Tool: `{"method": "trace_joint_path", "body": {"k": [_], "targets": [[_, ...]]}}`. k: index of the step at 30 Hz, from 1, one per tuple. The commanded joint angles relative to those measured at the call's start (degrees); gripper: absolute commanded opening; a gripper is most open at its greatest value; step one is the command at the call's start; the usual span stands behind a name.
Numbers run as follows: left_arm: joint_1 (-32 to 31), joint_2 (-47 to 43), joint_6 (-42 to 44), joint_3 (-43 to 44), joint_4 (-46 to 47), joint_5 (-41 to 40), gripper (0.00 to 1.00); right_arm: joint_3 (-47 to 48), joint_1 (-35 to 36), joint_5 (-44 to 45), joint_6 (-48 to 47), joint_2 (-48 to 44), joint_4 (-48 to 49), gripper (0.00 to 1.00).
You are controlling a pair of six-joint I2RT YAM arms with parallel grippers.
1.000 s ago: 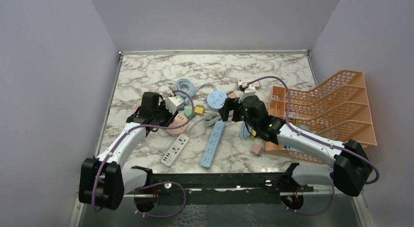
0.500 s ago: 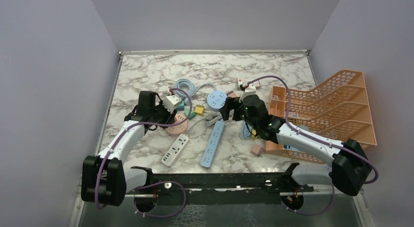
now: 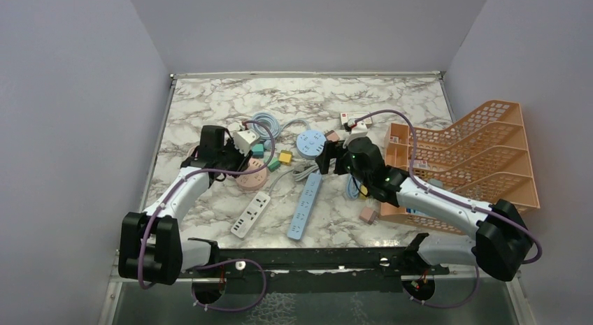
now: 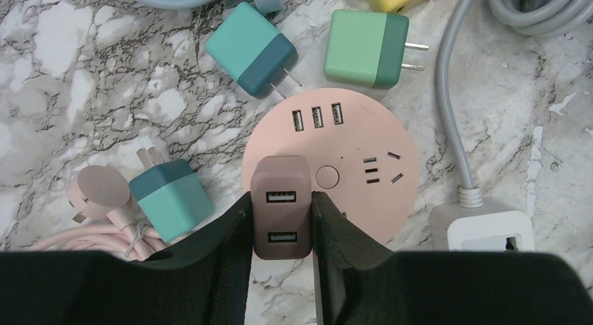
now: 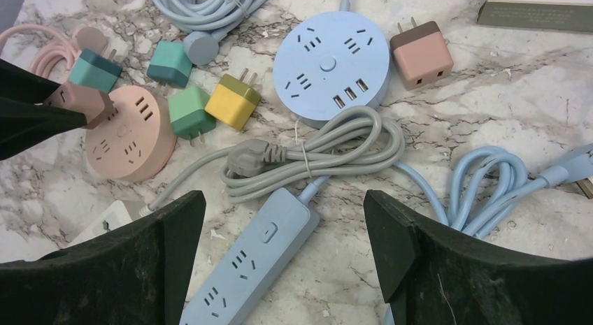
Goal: Insert the plug
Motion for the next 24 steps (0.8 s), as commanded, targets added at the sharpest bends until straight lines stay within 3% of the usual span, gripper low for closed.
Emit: {"method": "trace_joint_path", "body": {"k": [1, 8, 18, 24], "targets": [[0.34, 2.01, 0.38, -0.09, -3.8, 2.06, 0.0, -0.7, -0.37, 0.57, 0.28, -1.64, 0.56, 0.84], [0.57, 3.78, -0.91, -1.36, -5.13, 0.97, 0.0, 0.2, -0.35, 0.6, -0.74, -1.68, 0.14, 0.84], [4.35, 12.7, -1.49, 6.18, -11.58, 2.46, 0.0, 1.49, -0.51, 1.04, -3.57, -0.83, -0.1, 0.84], [4.78, 9.34, 2.47, 3.59, -11.6, 2.95, 0.0, 1.43, -0.83, 1.43, -4.94, -0.21, 0.52, 0.84]]}}
